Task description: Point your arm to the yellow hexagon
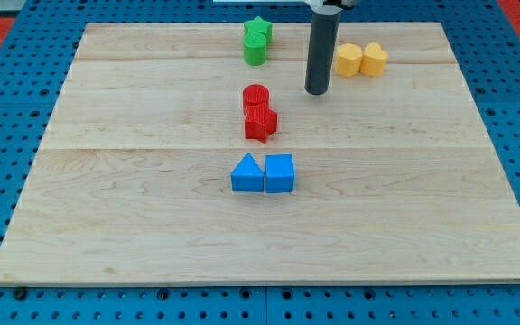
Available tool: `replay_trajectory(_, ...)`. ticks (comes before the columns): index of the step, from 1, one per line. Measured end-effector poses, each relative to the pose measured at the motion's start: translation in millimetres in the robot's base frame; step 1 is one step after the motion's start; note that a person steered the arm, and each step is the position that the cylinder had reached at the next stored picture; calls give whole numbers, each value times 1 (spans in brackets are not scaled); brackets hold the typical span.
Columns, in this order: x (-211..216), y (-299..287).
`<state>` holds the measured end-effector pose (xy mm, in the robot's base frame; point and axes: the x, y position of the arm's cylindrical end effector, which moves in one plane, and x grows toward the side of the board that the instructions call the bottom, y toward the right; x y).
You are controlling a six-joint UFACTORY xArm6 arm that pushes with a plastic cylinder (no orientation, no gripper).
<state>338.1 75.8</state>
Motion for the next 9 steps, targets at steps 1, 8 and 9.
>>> replay_trajectory(1, 0, 0)
replay_trajectory(8, 10, 55)
replay_trajectory(9, 18, 55)
